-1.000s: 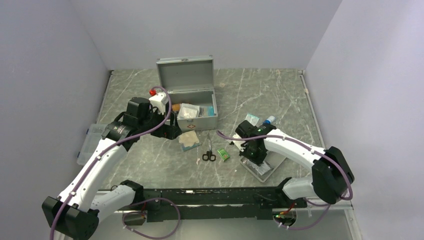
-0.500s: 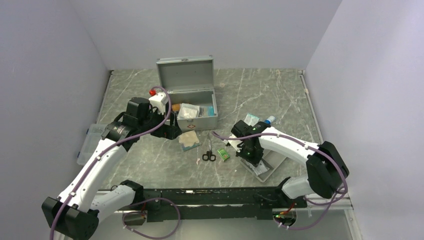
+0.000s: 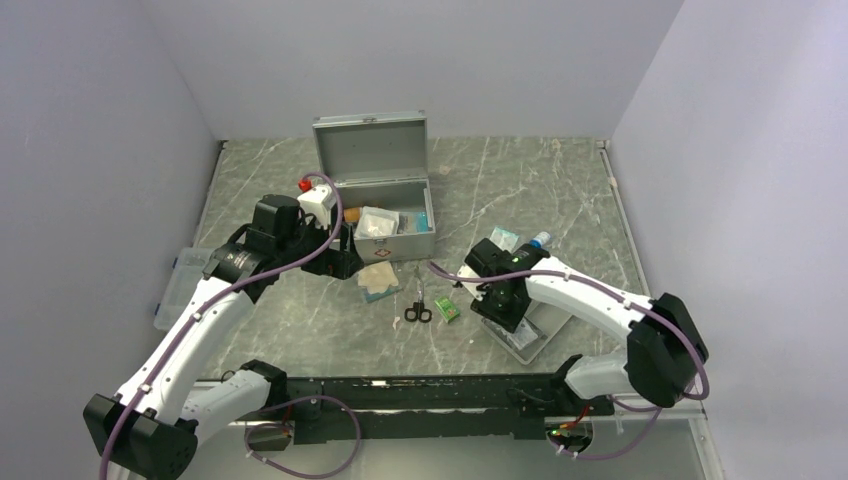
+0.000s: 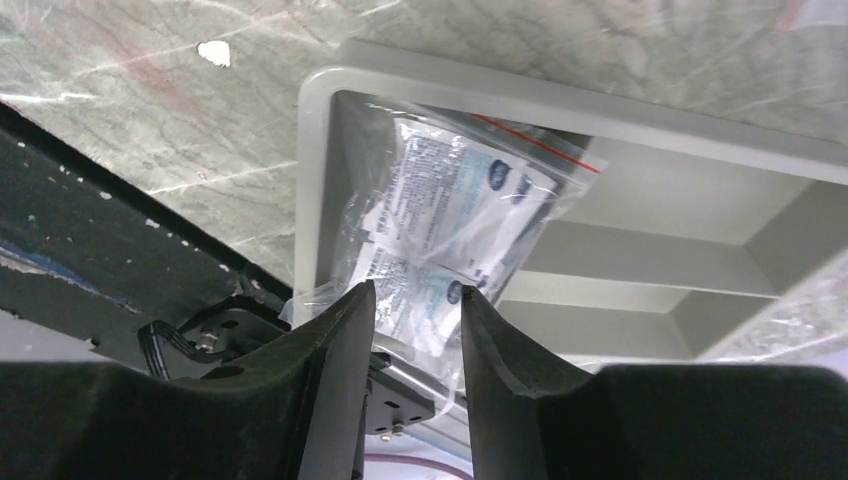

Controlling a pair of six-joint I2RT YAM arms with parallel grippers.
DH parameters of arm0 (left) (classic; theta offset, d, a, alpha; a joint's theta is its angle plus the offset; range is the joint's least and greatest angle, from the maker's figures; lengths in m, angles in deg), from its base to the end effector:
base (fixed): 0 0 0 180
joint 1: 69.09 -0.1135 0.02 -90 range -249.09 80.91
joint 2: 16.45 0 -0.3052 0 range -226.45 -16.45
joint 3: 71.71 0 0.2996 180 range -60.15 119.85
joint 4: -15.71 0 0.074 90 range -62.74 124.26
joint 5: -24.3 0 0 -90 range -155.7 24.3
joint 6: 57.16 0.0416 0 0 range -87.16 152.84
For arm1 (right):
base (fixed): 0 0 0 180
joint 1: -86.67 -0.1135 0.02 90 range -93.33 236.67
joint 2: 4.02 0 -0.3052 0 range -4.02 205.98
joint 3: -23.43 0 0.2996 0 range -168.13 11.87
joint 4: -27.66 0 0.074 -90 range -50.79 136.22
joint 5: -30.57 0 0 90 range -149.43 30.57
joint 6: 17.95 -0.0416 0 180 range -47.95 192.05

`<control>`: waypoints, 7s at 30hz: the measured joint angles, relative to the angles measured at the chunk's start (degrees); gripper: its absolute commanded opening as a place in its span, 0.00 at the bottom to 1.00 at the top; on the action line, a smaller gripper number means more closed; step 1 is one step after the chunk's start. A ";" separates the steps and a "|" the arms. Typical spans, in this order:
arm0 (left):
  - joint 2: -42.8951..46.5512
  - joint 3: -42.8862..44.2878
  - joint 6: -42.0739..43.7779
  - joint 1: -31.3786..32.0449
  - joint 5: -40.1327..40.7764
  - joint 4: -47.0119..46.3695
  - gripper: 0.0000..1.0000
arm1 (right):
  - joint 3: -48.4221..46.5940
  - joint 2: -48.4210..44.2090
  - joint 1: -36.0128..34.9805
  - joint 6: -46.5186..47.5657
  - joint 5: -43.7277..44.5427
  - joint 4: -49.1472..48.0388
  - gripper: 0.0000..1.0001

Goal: Organize the medicine kit

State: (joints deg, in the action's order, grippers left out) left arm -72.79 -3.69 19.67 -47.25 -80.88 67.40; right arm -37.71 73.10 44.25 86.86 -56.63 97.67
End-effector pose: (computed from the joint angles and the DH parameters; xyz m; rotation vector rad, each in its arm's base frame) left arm 0.2110 -0.0963 0.3548 0.3180 2.2947 -0.6181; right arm 0.1845 0.1658 0.2133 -1.4640 2.6889 -0.0471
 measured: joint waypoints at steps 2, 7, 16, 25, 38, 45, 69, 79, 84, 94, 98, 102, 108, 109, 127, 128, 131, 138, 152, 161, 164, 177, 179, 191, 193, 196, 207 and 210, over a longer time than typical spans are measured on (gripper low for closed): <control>0.00 0.02 -0.02 0.00 0.00 0.00 1.00 | -0.52 -1.51 0.00 0.00 1.03 0.02 0.49; 0.00 0.02 0.00 0.00 0.02 0.00 0.99 | -4.57 -4.66 0.00 -1.42 4.11 0.11 0.84; 0.00 -0.24 0.24 0.68 -1.22 -0.20 0.99 | -15.30 -13.90 0.00 -11.04 10.95 -3.50 1.00; -1.36 -0.68 -0.68 12.92 -0.09 -0.63 0.99 | -14.49 -23.12 0.07 -31.82 18.05 -4.44 1.00; -10.01 0.17 -8.17 24.37 4.57 -3.76 0.99 | 0.22 -25.27 2.47 -56.46 20.92 1.64 0.74; -10.99 1.16 -8.46 24.37 5.88 -3.67 0.99 | 6.01 -24.30 7.80 -62.03 19.15 0.90 0.21; -5.70 -0.26 -7.04 24.37 6.40 -2.78 0.99 | 16.90 -17.11 7.80 -73.85 13.14 -8.24 0.00; -5.62 -0.39 -7.04 24.37 5.75 -2.84 1.00 | 18.73 -14.12 7.82 -75.93 13.16 -11.76 0.00; -5.64 -0.57 -7.04 24.37 5.73 -2.97 1.00 | 15.28 -14.16 7.78 -75.43 14.75 -9.25 0.00; -5.64 -0.63 -7.04 24.37 5.75 -3.02 0.99 | 3.17 -13.92 7.78 -72.00 19.76 -5.95 0.00; -5.64 -0.66 -7.04 24.37 5.77 -3.02 0.99 | 4.28 -11.41 7.78 -71.52 19.54 -7.08 0.00; -5.64 -0.87 -7.04 24.37 5.79 -2.97 0.99 | 7.82 -9.79 7.78 -71.36 18.56 -10.01 0.00; -5.64 -0.90 -7.04 24.37 5.79 -3.02 0.99 | 12.74 -7.91 7.78 -71.58 16.06 -14.88 0.00; -5.64 -0.90 -7.04 24.37 5.79 -3.02 0.99 | 13.55 -7.78 7.78 -71.67 15.65 -15.89 0.00; -5.64 -0.96 -7.06 24.37 5.79 -3.04 0.99 | 6.56 -11.56 7.78 -71.56 17.62 -11.58 0.22; -5.64 -0.96 -7.04 24.37 5.79 -3.04 0.99 | 4.90 -12.07 7.78 -71.30 18.25 -10.80 0.30; -5.62 -0.96 -7.06 24.37 5.77 -3.04 0.99 | 0.79 -13.49 7.78 -70.29 20.57 -8.66 0.44; -5.55 -0.96 -7.06 24.37 5.79 -3.04 0.99 | -4.79 -12.98 13.25 -64.70 23.91 -7.58 0.61; -4.94 -2.36 -7.28 24.37 5.55 -3.96 0.99 | -8.70 4.44 29.86 -60.41 20.72 -19.26 0.70; -4.94 -3.23 -7.52 24.37 4.76 -4.48 0.99 | -10.51 14.38 35.01 -60.43 17.62 -25.44 0.69; -4.94 -3.23 -7.54 24.37 4.48 -4.92 0.99 | -12.46 18.14 36.09 -60.28 17.14 -26.67 0.67; -4.94 -3.50 -7.54 24.37 4.42 -5.35 0.99 | -16.06 26.58 38.49 -60.19 15.45 -29.97 0.38; -4.94 -3.54 -7.54 24.37 4.39 -5.35 0.99 | -16.06 26.71 38.53 -60.17 15.08 -30.36 0.26; -4.94 -3.54 -7.56 24.37 4.07 -5.46 0.99 | -16.06 24.87 38.51 -60.17 14.78 -30.86 0.00; -4.94 -3.54 -7.56 24.37 3.96 -5.49 0.99 | -16.04 22.82 38.53 -60.00 14.91 -30.34 0.00; -4.94 -3.54 -7.56 24.37 3.80 -5.57 0.99 | -16.02 17.77 38.51 -59.74 15.10 -29.46 0.00; -4.94 -3.76 -7.65 24.37 2.99 -6.05 0.99 | -8.35 -0.74 35.69 -59.43 15.17 -26.47 0.00; -4.92 -3.76 -7.67 24.37 2.97 -6.08 0.99 | -5.79 -3.50 33.16 -60.15 15.54 -24.83 0.00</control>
State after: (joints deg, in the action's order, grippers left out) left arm -77.70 -7.45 12.00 -22.88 -77.91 61.33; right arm -43.50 69.60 77.41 26.71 -41.09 72.84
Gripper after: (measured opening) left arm 0.989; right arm 0.062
